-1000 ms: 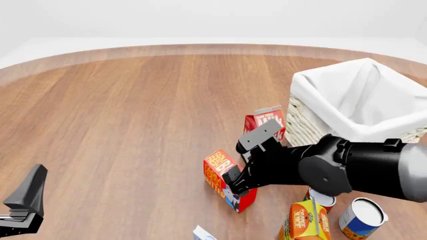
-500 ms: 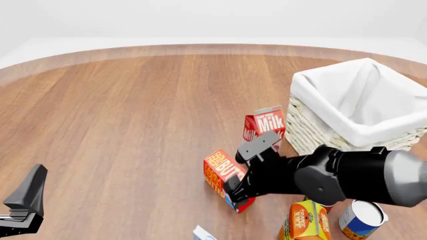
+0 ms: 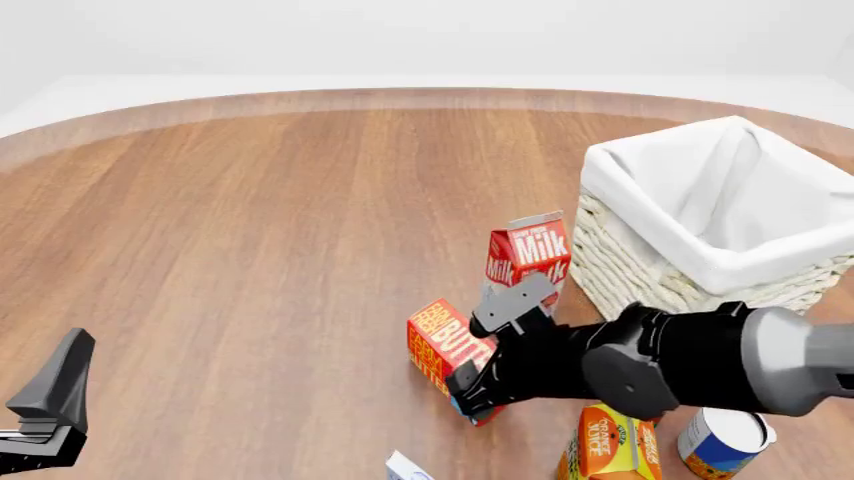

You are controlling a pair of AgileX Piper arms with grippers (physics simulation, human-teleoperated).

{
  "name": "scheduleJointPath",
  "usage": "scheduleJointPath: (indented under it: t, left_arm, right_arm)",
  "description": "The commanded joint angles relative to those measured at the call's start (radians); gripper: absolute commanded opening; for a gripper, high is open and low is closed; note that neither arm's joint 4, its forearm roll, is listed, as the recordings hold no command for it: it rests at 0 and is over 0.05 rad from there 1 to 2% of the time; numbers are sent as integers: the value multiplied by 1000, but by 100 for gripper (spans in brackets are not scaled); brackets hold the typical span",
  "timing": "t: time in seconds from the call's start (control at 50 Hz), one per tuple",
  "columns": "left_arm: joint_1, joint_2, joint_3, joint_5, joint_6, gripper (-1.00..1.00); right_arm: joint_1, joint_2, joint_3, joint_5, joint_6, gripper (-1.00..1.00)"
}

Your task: Pick up the cream cheese box and the butter, and put them in the basket.

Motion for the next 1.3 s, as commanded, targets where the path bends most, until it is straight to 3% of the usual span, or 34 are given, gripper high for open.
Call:
scheduleJointPath:
  t: [0.02, 0.12, 0.14, 0.82, 1.3]
  left_arm:
    - [0, 0, 0, 0, 0, 100]
    - [0, 0, 0, 0, 0, 100]
    - [0, 0, 0, 0, 0, 100]
    - [0, 0, 0, 0, 0, 100]
    - [0, 0, 0, 0, 0, 100]
  right_arm:
    - [5, 16, 8, -18, 9, 100]
    - [9, 10, 7, -15, 9, 100]
    - [4, 3, 1, -9, 7, -100]
    - [55, -124, -72, 118, -10, -100]
    - [68, -304, -183, 268, -64, -100]
